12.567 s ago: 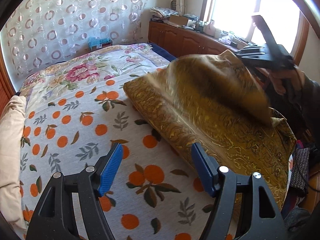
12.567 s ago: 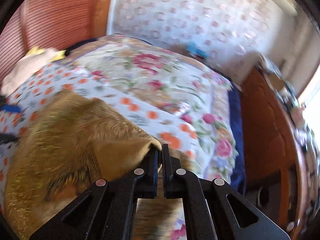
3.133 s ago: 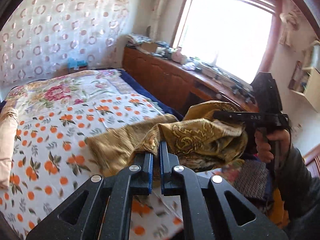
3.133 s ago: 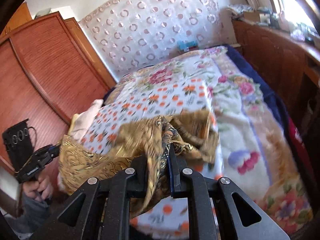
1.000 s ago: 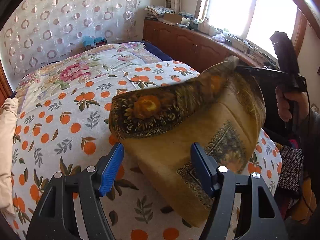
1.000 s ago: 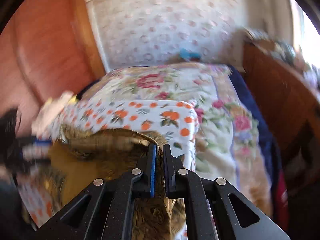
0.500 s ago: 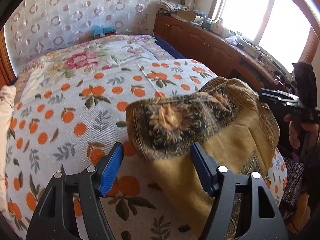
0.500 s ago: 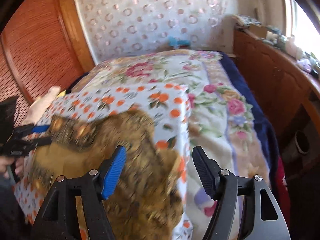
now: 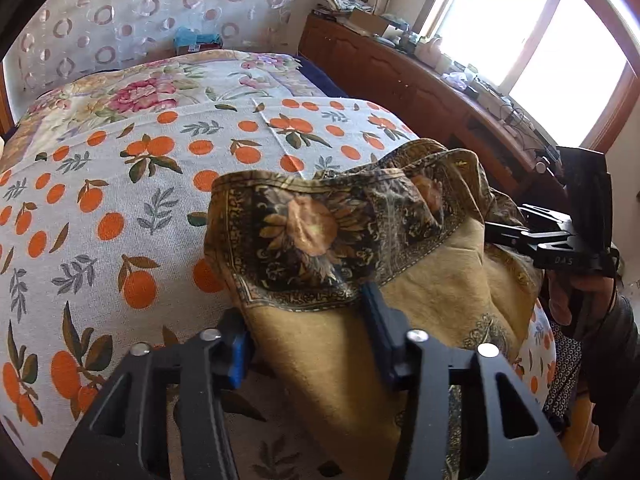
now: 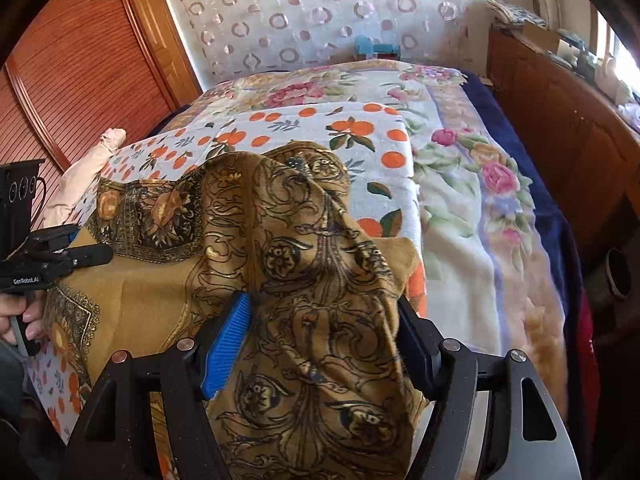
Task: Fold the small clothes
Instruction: 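Grasp the folded shirt with both grippers and lift it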
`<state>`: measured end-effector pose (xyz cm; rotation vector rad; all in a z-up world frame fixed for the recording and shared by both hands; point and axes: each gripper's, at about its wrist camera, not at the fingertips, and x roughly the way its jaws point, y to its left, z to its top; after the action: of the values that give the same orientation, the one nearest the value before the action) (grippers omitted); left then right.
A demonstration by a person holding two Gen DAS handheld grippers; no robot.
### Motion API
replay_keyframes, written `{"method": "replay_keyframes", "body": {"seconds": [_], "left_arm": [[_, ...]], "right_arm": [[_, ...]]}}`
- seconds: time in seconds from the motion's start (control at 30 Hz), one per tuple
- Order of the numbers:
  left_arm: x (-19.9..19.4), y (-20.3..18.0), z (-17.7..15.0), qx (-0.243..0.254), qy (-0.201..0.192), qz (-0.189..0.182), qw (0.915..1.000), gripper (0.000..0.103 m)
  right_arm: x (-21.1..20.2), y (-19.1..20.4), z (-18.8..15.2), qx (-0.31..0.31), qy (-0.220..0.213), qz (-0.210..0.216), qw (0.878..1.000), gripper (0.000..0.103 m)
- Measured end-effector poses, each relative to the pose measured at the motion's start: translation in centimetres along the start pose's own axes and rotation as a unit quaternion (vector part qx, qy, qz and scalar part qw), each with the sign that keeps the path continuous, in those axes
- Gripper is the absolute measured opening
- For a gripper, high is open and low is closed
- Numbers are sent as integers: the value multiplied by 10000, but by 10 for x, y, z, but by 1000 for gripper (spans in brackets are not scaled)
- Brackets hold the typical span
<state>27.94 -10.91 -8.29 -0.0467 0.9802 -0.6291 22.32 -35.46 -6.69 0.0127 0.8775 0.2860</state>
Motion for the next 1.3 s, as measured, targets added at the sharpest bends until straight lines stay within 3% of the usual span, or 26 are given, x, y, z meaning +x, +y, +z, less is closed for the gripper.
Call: {"method": "replay_keyframes", "body": {"seconds": [0.13,0.3,0.4,0.63,0.87,1.1,1.3], "left_arm": [[0,4,3,-137,67,-284,9995,18],[-6,-5,5,7,-42,-243,9997,11],[-18,-13,7,128,-195,-237,9994,9],[-54,-23,7,382,-534,-263,9975,8],[-111,-3,6,332,-1099,-12,9934,8],[-176,56,-6,-50,-1644,513,9850,8],[-227,120,-20,-430,-2054,1143,9710,8]], "right_arm": [[0,5,-1,-213,43,60,9997,55],[-4,4,-2,-387,58,159,9991,23],[-8,7,-4,-552,-55,9,9985,18],[-32,20,4,-693,-483,-40,9964,16],[-45,70,38,-1261,-938,89,9875,16],[-28,140,86,-1940,-1260,474,9717,16],[15,212,143,-2496,-1403,883,9541,16]]}}
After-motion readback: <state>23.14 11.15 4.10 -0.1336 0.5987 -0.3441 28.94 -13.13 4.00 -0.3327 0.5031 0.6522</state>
